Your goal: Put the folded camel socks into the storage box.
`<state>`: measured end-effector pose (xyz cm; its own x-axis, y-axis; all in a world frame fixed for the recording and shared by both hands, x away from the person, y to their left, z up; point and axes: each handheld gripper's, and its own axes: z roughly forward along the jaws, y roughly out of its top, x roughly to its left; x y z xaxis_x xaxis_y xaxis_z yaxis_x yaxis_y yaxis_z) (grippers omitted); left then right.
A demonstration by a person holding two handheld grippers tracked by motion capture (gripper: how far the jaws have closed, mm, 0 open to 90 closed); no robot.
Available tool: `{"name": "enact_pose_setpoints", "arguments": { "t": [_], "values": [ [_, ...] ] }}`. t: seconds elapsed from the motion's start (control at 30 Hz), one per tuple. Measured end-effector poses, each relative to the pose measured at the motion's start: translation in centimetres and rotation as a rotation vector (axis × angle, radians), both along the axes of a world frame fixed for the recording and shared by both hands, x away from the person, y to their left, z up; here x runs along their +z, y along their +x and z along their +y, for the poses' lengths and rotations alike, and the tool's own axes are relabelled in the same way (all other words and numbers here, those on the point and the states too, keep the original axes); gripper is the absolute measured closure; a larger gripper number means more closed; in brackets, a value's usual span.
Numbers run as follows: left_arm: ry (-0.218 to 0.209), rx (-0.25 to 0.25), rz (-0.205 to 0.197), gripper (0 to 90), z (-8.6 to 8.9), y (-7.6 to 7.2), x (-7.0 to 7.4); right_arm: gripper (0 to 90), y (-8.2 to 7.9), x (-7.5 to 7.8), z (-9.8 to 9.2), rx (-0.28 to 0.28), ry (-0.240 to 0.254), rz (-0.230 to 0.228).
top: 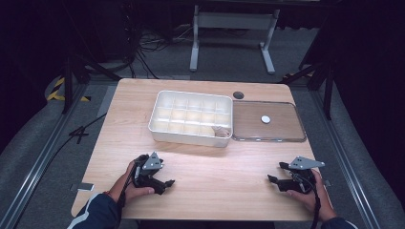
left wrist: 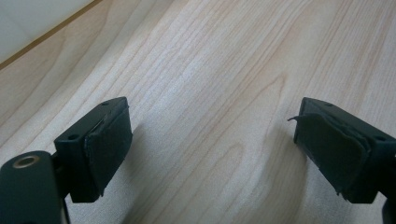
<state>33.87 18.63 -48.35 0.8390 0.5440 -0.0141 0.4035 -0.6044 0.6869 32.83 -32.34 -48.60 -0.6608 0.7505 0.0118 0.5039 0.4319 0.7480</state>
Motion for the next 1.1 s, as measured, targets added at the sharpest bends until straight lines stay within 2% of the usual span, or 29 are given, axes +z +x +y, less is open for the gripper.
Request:
{"name": "enact_pose_setpoints", "arguments": {
  "t": [1.1],
  "values": [
    [0.008,-0.005,0.003,9.2,-0.27,0.15,0.00,25.5,-0.14,-0.05,-0.23,-0.008,-0.005,-0.004]
  ]
}}
